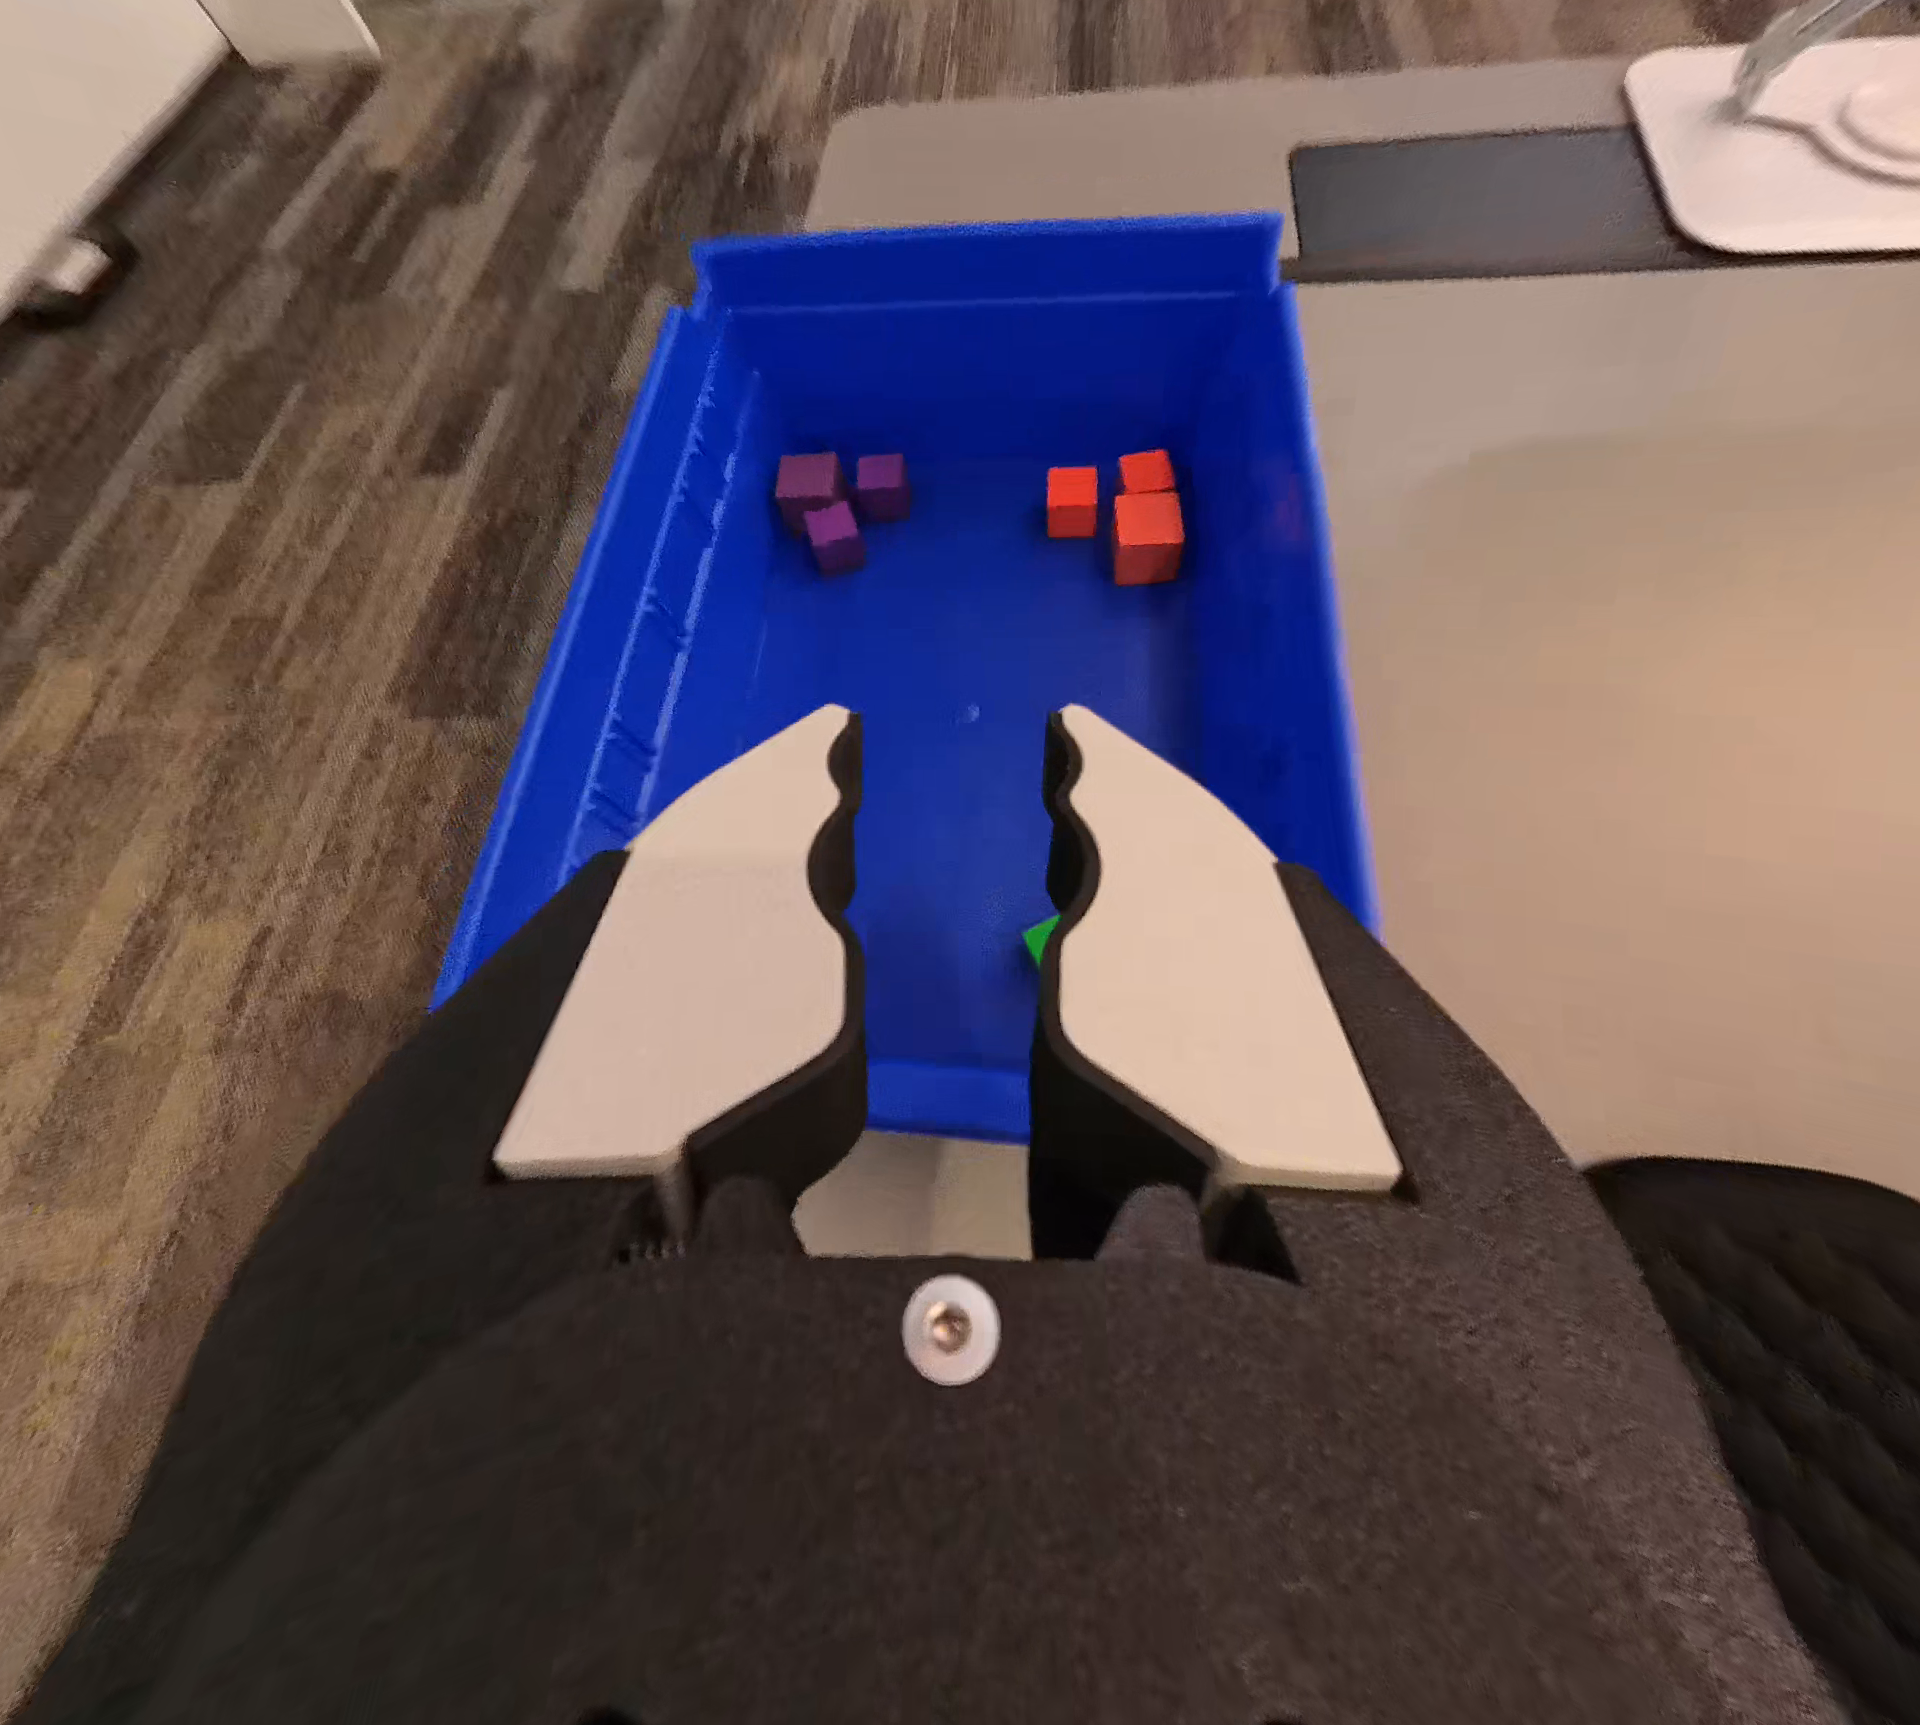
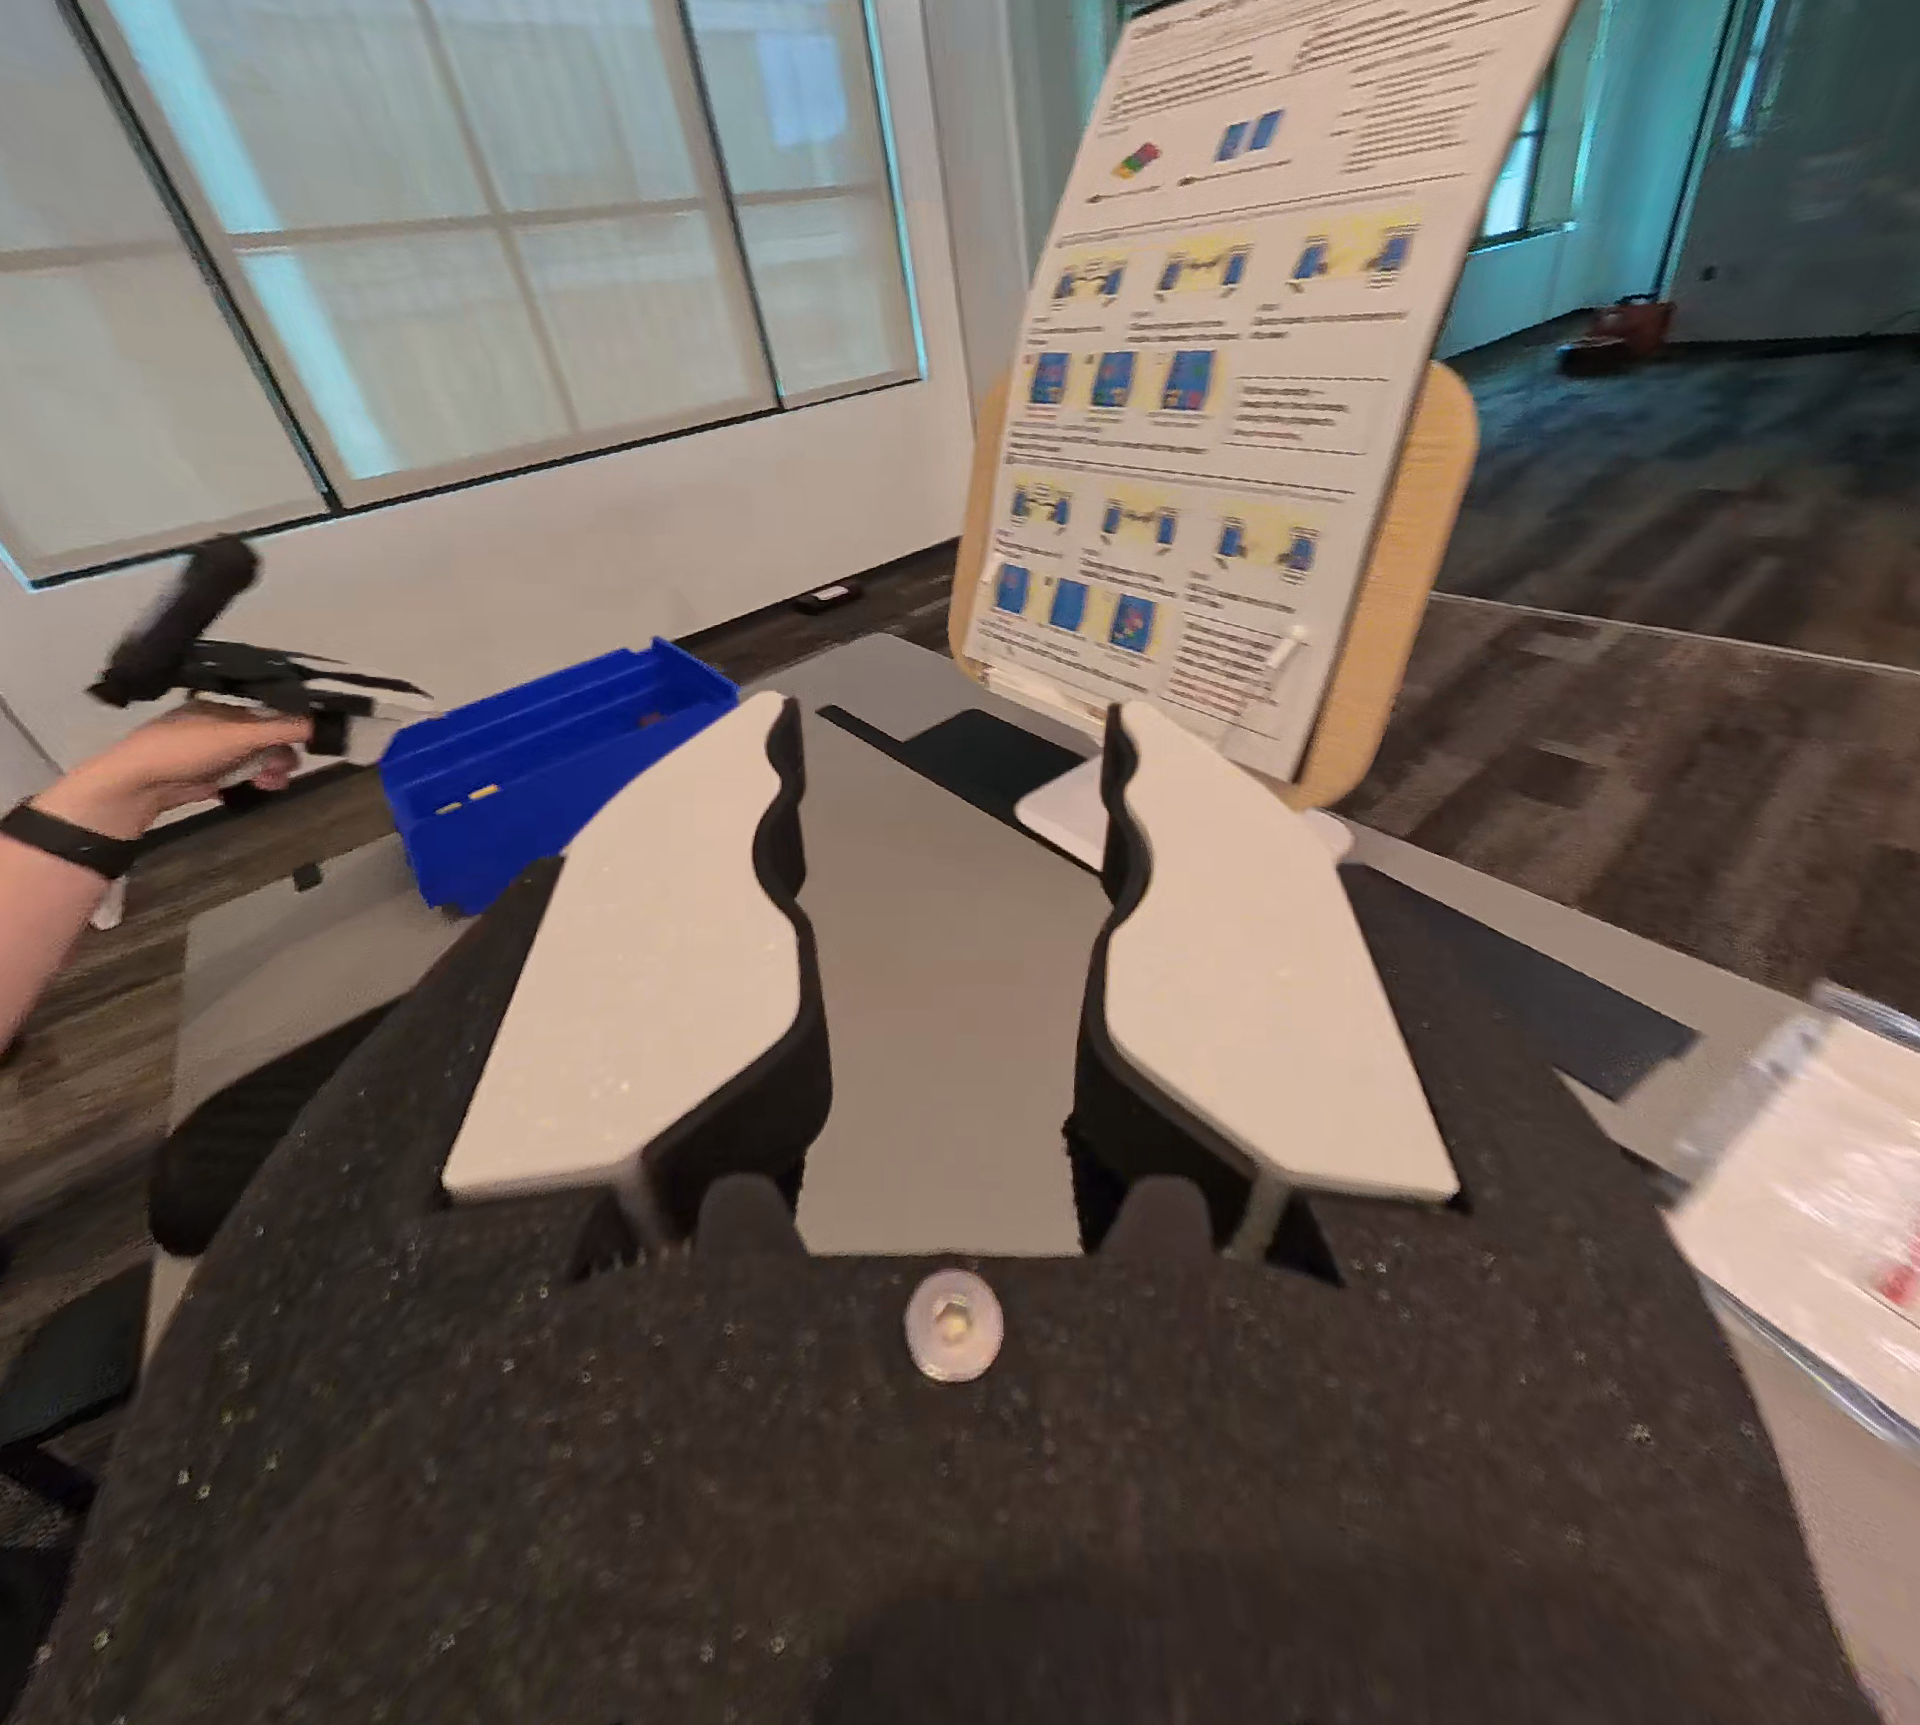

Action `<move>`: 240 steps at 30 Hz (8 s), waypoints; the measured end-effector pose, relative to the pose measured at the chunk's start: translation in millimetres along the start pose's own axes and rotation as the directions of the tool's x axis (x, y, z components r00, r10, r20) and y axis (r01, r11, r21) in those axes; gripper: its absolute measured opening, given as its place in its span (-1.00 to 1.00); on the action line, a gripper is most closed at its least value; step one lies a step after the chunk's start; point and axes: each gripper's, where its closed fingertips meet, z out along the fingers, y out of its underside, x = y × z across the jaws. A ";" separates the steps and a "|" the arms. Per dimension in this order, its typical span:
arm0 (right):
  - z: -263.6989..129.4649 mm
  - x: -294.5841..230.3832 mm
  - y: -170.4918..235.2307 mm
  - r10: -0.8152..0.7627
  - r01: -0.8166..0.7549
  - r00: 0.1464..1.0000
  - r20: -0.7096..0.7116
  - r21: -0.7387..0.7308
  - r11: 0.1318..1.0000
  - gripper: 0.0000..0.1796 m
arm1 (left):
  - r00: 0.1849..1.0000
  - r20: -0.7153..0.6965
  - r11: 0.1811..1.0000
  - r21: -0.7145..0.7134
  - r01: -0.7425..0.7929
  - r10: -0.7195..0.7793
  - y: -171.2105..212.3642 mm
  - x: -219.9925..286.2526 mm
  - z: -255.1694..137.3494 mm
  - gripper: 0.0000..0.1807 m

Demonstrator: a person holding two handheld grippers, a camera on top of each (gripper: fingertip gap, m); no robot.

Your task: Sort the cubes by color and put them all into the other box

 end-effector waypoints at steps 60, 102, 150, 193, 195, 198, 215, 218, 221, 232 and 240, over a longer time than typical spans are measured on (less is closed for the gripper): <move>69.1 -11.8 121.8 0.033 0.017 0.993 0.109 -0.432 0.902 -0.42 | 0.971 0.157 0.896 -0.433 -0.096 0.179 24.1 -63.9 212.1 -0.71; 73.4 -13.9 143.6 0.034 0.044 0.990 0.138 -0.528 0.848 -0.42 | 0.944 0.023 0.935 -0.146 -0.323 0.330 -22.9 -3.3 158.8 -0.75; -207.7 170.0 193.5 0.077 -0.533 0.696 -0.714 -0.442 0.721 -0.75 | 0.691 -0.366 0.779 0.366 -0.509 0.623 16.1 333.4 -19.0 -0.52; -146.1 150.1 130.5 -0.126 -0.215 0.796 -0.592 -0.471 0.856 -0.51 | 0.703 -0.259 0.649 -0.270 -0.711 0.662 14.2 -15.3 237.4 -0.55; -141.6 148.8 133.0 -0.134 -0.212 0.804 -0.579 -0.491 0.845 -0.51 | 0.717 -0.299 0.657 -0.288 -0.697 0.629 16.4 -17.3 238.9 -0.62; -136.9 147.7 137.7 -0.149 -0.211 0.812 -0.565 -0.522 0.827 -0.52 | 0.750 -0.331 0.686 -0.308 -0.659 0.572 17.8 -17.4 239.8 -0.63; -119.2 141.1 147.3 -0.134 -0.205 0.854 -0.503 -0.562 0.801 -0.52 | 0.858 -0.285 0.843 -0.217 -0.492 0.428 15.2 -18.2 183.1 -0.64; -116.7 140.1 151.2 -0.134 -0.208 0.860 -0.493 -0.577 0.790 -0.52 | 0.896 -0.247 0.858 -0.280 -0.431 0.370 20.3 -31.0 182.6 -0.60; -115.1 138.7 155.5 -0.135 -0.211 0.865 -0.484 -0.595 0.776 -0.52 | 0.848 -0.265 0.795 -0.302 -0.526 0.460 33.5 -25.4 184.1 -0.55; -106.8 131.6 156.2 -0.138 -0.190 0.884 -0.447 -0.613 0.767 -0.52 | 0.777 -0.301 0.680 -0.374 -0.630 0.554 49.4 -18.8 191.0 -0.64; -90.6 118.4 153.0 -0.152 -0.150 0.906 -0.395 -0.636 0.757 -0.52 | 0.801 -0.198 0.771 -0.220 -0.598 0.564 -5.0 2.3 151.5 -0.66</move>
